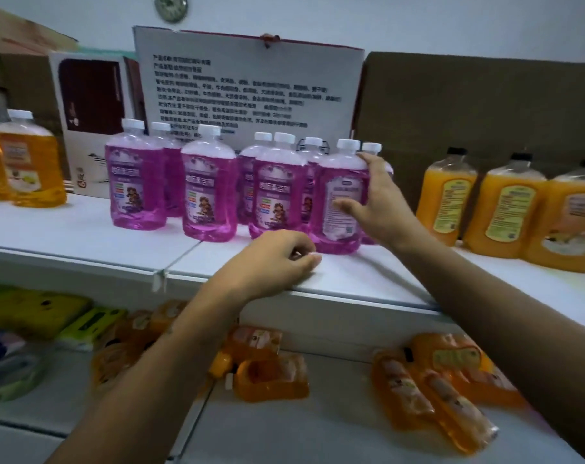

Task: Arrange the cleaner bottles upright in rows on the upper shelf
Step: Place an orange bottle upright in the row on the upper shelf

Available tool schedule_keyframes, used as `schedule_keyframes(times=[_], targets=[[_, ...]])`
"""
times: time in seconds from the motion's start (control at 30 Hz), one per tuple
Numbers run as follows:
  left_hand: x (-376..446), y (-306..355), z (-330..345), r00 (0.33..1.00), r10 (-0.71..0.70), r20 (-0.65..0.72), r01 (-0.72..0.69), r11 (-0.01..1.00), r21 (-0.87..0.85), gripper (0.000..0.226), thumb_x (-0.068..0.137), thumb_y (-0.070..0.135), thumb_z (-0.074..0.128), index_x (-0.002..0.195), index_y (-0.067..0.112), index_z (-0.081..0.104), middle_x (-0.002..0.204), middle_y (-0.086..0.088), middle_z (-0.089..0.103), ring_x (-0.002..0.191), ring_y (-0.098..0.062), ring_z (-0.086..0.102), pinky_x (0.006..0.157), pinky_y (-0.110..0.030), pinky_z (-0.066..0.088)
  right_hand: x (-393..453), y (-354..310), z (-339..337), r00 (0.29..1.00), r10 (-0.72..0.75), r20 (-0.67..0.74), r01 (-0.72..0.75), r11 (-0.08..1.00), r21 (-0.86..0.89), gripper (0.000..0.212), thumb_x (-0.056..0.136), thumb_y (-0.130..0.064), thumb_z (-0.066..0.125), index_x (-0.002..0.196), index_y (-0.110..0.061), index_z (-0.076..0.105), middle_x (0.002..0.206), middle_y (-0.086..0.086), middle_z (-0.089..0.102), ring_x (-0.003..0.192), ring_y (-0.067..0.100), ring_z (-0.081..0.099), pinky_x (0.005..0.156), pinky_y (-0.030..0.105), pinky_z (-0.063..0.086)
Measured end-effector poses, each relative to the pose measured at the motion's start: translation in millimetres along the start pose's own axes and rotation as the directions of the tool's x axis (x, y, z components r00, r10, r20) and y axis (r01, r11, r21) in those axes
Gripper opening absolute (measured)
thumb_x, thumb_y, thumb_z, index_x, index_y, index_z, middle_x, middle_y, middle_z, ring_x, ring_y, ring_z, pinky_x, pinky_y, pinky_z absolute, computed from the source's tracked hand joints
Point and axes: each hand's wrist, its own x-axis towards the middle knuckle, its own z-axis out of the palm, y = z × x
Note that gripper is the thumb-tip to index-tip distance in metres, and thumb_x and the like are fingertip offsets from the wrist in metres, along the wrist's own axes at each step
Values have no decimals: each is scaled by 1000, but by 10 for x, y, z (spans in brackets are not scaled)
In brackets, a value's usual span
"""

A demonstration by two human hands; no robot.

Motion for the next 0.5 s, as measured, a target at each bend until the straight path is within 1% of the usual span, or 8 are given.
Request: schedule_keyframes(times=[0.1, 0.13, 0.23, 0.27, 0.37, 0.43, 0.5], targets=[[52, 133, 147, 998, -44, -45, 46, 998, 44, 23, 96, 35, 54, 105, 19, 67, 97, 7, 65, 84, -2, 56, 72, -27, 46, 61, 95, 18, 999, -22, 34, 21, 999, 26, 79, 87, -16, 73, 149, -22, 24, 136, 9, 53, 122, 16, 60, 102, 43, 53], [68, 179, 183, 997, -54, -49, 57, 997, 60, 23, 96, 34, 54, 106, 19, 67, 97, 8, 64, 85, -3, 56, 72, -26, 45, 75, 123, 24, 999, -23, 39, 22, 999, 27, 81, 87, -18, 73, 150, -22, 23, 136, 9, 53, 122, 17, 59, 103, 45, 52], [101, 295, 252, 995, -86, -48, 91, 990, 107, 22, 97, 31, 53, 108, 18, 68, 99, 7, 61, 91, -9, 57, 80, -29, 47, 112, 192, 27, 999, -30, 44, 29, 999, 29, 84, 84, -23, 76, 150, -22, 23, 135, 11, 54, 122, 21, 59, 105, 47, 50], [100, 314, 263, 994, -93, -51, 99, 988, 116, 22, 97, 30, 53, 108, 18, 68, 99, 6, 62, 90, -9, 57, 79, -29, 47, 117, 208, 33, 999, -34, 43, 32, 999, 40, 85, 84, -24, 76, 151, -22, 24, 135, 11, 53, 122, 22, 59, 105, 48, 50], [70, 319, 266, 993, -99, -70, 107, 986, 124, 21, 97, 31, 53, 105, 19, 68, 96, 8, 63, 83, -3, 55, 69, -24, 44, 122, 220, 50, 999, -34, 29, 33, 998, 48, 88, 83, -24, 77, 151, -23, 23, 135, 12, 51, 121, 25, 59, 104, 49, 51], [57, 313, 267, 991, -104, -80, 113, 987, 115, 21, 97, 30, 53, 104, 18, 69, 94, 6, 65, 84, -6, 58, 70, -26, 47, 114, 222, 24, 998, -26, 63, 25, 999, 26, 96, 81, -22, 80, 154, -26, 16, 136, 13, 51, 121, 25, 59, 103, 49, 51], [25, 313, 282, 988, -78, -137, 91, 992, 92, 20, 97, 25, 52, 104, 16, 69, 96, 4, 67, 86, -9, 61, 73, -30, 49, 74, 185, -68, 987, -14, 160, 13, 1000, 8, 109, 83, -15, 78, 157, -31, 0, 139, 14, 51, 120, 23, 60, 103, 46, 51]])
